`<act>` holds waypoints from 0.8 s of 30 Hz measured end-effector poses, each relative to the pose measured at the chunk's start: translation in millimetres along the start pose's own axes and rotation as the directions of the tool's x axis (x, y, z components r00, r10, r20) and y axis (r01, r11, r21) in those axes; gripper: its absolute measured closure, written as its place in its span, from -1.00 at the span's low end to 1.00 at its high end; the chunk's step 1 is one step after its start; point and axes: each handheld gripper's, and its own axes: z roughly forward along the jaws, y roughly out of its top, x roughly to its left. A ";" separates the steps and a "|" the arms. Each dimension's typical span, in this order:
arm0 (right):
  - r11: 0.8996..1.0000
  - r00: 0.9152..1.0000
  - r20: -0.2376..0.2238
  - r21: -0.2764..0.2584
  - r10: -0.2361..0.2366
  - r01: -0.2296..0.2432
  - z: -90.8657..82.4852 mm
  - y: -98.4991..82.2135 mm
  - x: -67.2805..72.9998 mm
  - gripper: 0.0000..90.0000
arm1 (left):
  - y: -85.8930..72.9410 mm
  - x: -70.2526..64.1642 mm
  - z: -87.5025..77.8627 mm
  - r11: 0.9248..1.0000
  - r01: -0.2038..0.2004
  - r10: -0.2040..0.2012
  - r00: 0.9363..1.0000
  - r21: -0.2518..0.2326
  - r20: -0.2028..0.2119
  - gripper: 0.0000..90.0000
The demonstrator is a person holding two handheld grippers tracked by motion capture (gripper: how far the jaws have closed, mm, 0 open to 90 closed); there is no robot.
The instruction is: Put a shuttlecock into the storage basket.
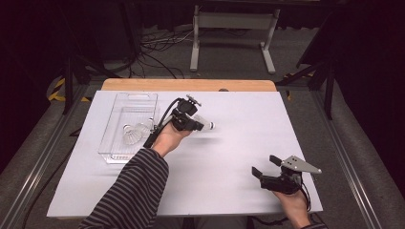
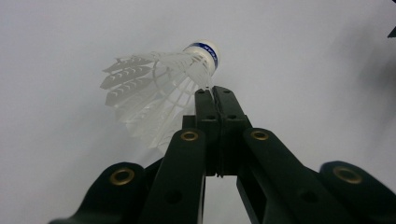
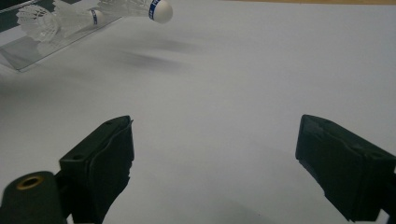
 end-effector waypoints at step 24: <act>1.000 1.000 -0.002 0.002 -0.001 0.001 0.7 0.0 -0.1 -0.73 | -16.4 2.2 -29.8 1.000 -0.017 0.016 1.000 -0.023 -0.020 1.00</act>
